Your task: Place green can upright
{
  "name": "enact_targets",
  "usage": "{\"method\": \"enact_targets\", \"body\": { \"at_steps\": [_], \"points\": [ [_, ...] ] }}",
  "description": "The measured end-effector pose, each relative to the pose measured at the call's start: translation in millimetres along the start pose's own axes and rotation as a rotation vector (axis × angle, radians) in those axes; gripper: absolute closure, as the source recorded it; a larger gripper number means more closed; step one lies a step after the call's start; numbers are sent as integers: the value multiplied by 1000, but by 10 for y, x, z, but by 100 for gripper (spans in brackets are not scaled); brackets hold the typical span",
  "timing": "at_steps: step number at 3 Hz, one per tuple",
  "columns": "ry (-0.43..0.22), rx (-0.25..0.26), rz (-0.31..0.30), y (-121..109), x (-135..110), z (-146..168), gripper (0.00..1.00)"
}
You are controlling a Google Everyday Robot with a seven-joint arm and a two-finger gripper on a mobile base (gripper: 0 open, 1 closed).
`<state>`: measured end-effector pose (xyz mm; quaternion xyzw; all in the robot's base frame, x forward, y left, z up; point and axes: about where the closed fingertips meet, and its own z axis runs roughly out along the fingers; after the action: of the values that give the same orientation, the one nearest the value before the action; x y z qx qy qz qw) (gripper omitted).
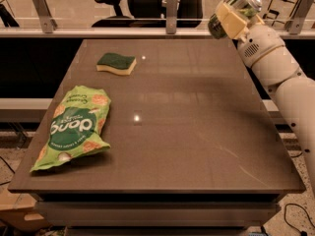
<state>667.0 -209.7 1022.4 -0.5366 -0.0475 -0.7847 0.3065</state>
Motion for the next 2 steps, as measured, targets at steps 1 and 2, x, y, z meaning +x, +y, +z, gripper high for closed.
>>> {"method": "enact_targets", "body": {
  "at_steps": [1,2],
  "points": [
    [0,0,0,-1,0,0,100],
    [-44,9,-57,15,11,-18,100]
  ]
}}
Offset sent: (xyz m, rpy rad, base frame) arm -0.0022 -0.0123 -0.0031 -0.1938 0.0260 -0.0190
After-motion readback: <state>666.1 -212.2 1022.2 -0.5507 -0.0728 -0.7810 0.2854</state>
